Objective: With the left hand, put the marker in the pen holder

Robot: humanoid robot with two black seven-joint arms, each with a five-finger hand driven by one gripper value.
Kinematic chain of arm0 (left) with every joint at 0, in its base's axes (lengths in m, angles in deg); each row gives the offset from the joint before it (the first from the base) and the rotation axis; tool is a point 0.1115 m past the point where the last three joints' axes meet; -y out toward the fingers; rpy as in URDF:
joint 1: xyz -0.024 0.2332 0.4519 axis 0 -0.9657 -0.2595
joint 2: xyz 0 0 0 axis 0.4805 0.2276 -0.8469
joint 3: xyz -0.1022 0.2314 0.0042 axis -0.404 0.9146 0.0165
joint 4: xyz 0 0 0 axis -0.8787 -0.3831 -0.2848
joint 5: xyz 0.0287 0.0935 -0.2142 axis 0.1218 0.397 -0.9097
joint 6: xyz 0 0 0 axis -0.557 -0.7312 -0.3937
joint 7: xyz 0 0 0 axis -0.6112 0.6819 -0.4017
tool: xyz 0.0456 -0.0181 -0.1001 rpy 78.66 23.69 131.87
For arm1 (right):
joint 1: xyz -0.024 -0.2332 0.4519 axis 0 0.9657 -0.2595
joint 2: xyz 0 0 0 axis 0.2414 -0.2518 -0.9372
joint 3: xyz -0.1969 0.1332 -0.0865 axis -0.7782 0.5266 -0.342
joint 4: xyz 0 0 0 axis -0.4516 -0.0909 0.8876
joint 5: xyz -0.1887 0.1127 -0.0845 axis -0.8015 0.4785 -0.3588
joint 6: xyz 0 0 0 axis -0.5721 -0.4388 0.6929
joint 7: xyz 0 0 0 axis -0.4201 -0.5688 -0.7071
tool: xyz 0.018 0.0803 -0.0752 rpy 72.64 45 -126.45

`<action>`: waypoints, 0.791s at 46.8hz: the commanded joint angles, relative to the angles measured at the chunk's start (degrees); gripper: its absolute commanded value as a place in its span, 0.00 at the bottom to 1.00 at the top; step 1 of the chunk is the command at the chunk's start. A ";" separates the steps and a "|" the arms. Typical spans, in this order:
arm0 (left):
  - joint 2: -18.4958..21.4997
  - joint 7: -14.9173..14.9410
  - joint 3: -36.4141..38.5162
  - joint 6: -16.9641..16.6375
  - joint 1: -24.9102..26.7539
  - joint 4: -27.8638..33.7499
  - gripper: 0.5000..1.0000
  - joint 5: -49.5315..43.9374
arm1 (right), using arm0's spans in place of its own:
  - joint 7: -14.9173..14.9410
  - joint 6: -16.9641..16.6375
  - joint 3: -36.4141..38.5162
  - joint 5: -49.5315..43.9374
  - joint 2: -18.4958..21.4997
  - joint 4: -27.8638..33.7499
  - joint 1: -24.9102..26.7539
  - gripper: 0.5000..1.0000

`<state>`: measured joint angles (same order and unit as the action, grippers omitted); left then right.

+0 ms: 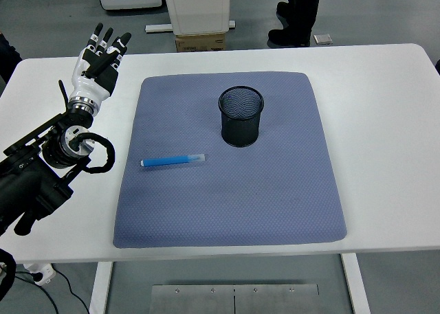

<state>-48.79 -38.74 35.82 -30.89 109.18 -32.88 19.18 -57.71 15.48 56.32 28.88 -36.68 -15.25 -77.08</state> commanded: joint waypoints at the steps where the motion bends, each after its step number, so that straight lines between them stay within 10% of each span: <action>1: 0.03 -0.70 0.04 -0.03 -0.08 0.00 1.00 0.09 | 0.00 0.00 0.00 0.00 0.00 0.00 0.00 1.00; 37: 0.11 -0.88 -0.04 3.57 -0.35 -0.18 1.00 0.18 | 0.00 0.00 0.00 0.00 0.00 0.00 0.00 1.00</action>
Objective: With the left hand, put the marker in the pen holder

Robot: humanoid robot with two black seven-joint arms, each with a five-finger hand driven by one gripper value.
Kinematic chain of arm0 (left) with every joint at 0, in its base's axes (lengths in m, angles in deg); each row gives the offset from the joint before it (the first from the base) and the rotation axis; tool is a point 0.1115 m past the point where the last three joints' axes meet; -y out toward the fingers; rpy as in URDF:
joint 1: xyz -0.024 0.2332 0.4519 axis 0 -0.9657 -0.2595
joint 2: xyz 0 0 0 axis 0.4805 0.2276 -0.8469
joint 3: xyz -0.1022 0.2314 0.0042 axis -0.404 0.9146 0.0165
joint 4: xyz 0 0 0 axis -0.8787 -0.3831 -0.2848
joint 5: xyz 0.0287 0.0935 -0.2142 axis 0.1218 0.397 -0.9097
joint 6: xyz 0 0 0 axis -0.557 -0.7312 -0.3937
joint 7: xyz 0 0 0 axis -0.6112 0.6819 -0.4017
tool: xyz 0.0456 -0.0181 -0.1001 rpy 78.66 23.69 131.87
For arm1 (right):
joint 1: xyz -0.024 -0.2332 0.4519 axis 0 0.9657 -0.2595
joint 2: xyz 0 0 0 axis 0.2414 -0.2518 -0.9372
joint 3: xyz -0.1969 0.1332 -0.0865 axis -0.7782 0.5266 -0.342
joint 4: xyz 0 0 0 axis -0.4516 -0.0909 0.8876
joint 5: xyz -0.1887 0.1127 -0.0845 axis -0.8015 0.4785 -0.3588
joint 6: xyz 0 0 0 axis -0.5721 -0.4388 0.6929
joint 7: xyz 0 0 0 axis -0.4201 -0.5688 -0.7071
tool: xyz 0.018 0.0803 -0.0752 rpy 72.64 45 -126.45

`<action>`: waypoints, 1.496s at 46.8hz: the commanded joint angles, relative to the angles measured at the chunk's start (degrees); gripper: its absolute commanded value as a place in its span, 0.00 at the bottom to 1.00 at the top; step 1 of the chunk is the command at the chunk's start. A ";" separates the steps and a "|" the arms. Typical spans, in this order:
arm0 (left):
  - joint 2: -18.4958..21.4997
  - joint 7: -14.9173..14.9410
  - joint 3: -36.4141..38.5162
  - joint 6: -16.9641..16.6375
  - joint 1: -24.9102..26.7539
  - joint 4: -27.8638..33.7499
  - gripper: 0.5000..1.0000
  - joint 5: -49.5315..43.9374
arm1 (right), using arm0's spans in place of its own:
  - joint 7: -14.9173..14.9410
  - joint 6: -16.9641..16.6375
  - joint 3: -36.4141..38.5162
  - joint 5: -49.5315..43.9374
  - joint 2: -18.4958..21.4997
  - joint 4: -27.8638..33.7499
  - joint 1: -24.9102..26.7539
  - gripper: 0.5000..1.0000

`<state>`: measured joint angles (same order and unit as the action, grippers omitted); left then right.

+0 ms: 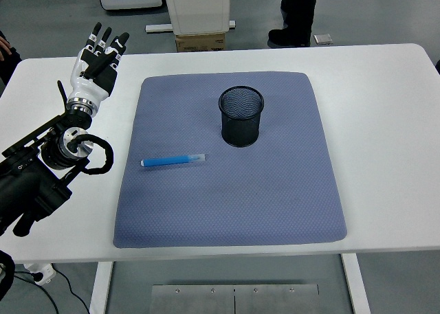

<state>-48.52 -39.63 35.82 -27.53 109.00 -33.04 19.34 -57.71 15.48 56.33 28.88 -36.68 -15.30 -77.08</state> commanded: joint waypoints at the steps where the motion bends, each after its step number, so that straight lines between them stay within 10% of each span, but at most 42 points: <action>1: -0.25 0.02 -0.04 0.13 -0.09 -0.02 1.00 -0.07 | 0.00 0.00 0.00 0.00 0.00 0.04 0.00 1.00; 33: 2.74 0.28 12.16 0.30 8.43 0.07 1.00 10.48 | 0.00 0.00 0.00 0.00 0.00 0.04 0.00 1.00; 54: 13.37 0.37 48.09 0.30 27.58 8.68 1.00 10.48 | 0.00 0.00 0.00 0.00 0.00 0.04 0.00 1.00; 70: 14.08 0.28 81.68 0.83 43.76 20.45 1.00 10.48 | 0.00 0.00 0.00 0.00 0.00 0.04 0.00 1.00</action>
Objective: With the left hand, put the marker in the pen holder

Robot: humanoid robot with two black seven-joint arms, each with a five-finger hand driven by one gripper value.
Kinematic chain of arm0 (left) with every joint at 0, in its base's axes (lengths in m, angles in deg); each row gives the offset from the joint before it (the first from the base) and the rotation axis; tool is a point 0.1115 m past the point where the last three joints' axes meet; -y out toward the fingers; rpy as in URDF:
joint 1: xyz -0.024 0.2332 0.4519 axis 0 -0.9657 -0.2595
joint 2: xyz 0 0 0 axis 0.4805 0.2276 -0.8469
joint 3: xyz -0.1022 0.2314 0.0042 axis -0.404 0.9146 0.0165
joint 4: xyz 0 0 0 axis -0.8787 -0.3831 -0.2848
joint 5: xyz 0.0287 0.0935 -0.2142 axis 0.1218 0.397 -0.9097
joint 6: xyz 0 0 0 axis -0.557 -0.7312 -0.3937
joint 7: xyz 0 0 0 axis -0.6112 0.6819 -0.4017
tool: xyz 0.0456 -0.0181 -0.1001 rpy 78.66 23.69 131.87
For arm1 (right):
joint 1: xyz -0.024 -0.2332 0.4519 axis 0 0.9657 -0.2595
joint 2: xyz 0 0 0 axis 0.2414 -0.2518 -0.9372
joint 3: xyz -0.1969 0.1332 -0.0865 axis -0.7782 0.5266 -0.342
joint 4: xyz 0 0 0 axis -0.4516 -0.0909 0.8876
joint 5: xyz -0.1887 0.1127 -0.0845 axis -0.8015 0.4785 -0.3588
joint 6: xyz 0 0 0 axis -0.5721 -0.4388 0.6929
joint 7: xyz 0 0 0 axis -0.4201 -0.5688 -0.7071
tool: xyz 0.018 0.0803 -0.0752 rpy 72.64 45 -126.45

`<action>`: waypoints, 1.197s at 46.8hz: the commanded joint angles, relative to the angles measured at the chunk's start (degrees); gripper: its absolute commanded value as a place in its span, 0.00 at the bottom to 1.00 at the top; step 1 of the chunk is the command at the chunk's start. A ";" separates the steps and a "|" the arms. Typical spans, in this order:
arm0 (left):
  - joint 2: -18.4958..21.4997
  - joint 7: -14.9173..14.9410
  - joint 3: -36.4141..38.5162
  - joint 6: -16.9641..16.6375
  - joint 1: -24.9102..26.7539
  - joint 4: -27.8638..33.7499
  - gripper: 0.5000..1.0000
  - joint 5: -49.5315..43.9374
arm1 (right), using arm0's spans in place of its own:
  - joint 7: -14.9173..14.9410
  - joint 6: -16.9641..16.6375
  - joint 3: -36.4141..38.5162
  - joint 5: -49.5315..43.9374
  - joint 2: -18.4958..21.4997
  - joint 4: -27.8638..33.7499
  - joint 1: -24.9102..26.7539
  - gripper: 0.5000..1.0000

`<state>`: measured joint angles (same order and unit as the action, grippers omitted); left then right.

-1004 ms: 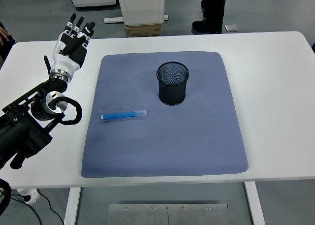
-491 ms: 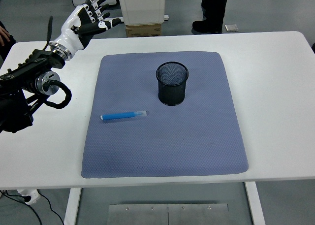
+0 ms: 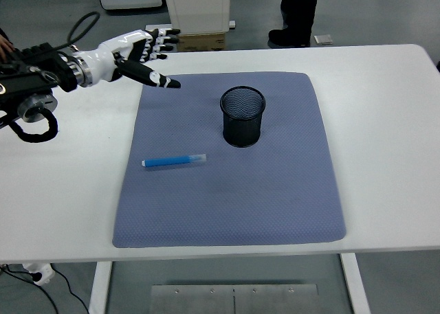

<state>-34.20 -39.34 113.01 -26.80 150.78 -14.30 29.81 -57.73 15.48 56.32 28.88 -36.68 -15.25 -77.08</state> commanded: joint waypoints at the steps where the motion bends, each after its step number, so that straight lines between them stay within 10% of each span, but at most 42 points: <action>1: -0.42 -0.01 5.90 0.09 2.60 2.24 1.00 0.10 | 0.02 0.00 0.00 0.00 0.00 0.00 0.00 1.00; 21: -5.25 -0.01 15.84 -0.78 7.97 9.72 1.00 7.74 | 0.02 0.00 0.00 0.00 0.00 0.00 0.00 1.00; 37: -10.62 0.08 18.30 -11.85 7.70 13.14 1.00 9.50 | 0.02 0.00 0.00 0.00 0.00 0.00 0.00 1.00; 56: -10.27 0.17 19.97 -16.78 7.61 16.31 1.00 12.57 | 0.02 0.00 0.00 0.00 0.00 0.00 0.00 1.00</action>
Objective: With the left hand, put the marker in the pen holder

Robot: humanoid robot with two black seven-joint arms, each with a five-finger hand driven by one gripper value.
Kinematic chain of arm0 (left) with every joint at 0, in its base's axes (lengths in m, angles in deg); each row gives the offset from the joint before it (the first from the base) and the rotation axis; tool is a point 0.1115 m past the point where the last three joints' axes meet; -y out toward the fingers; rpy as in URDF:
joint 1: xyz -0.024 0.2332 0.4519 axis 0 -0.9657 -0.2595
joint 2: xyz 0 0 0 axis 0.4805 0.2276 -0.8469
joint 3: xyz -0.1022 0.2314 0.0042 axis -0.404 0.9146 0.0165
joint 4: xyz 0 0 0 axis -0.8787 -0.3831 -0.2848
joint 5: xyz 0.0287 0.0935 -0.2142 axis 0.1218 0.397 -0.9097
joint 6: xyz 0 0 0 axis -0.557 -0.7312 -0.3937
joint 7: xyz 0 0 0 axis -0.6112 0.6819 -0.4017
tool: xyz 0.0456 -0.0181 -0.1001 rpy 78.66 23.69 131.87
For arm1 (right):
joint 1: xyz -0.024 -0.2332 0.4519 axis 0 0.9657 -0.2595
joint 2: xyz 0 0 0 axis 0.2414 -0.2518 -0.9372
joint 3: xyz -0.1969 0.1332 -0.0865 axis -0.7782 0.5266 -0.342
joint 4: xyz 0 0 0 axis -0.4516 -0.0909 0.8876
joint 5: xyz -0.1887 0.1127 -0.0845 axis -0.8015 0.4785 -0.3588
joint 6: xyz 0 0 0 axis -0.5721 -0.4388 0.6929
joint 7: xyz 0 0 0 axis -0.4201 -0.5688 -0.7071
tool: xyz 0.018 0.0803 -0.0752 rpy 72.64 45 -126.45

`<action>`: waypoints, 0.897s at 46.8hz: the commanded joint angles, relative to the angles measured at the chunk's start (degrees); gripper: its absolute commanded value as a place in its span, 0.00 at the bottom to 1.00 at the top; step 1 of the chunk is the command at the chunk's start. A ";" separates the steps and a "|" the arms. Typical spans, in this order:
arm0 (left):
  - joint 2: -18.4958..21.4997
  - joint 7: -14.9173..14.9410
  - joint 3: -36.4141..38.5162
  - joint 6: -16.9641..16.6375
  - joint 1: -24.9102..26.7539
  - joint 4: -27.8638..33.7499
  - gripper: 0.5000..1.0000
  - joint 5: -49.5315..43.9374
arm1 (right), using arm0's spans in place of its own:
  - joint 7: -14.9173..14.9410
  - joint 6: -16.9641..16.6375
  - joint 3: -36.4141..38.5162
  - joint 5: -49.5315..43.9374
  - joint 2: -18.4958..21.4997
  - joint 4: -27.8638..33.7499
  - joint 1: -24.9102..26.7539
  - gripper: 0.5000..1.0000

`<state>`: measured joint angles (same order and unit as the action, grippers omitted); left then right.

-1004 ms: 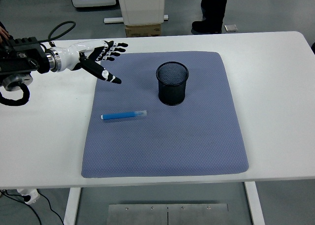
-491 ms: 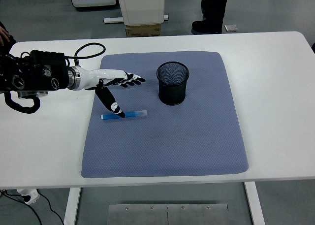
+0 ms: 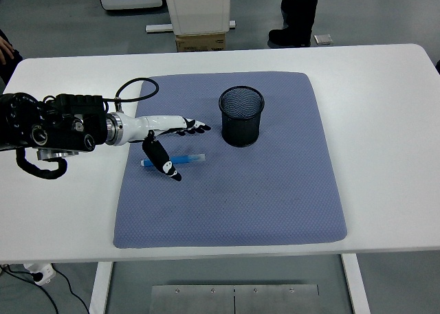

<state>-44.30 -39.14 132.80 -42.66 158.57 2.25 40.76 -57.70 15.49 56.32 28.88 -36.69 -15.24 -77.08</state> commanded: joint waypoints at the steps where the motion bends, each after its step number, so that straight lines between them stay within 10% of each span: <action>1: -0.25 -0.04 0.18 -1.27 -0.26 -0.33 1.00 2.06 | 0.00 0.00 0.00 0.00 0.00 -0.01 0.00 1.00; 42: -2.09 -0.48 0.27 -1.88 -3.60 -4.73 1.00 6.37 | 0.00 0.00 0.00 0.00 0.00 -0.01 0.00 1.00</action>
<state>-46.39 -39.56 133.07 -44.34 154.91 -2.48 47.07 -57.70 15.48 56.33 28.88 -36.68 -15.25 -77.08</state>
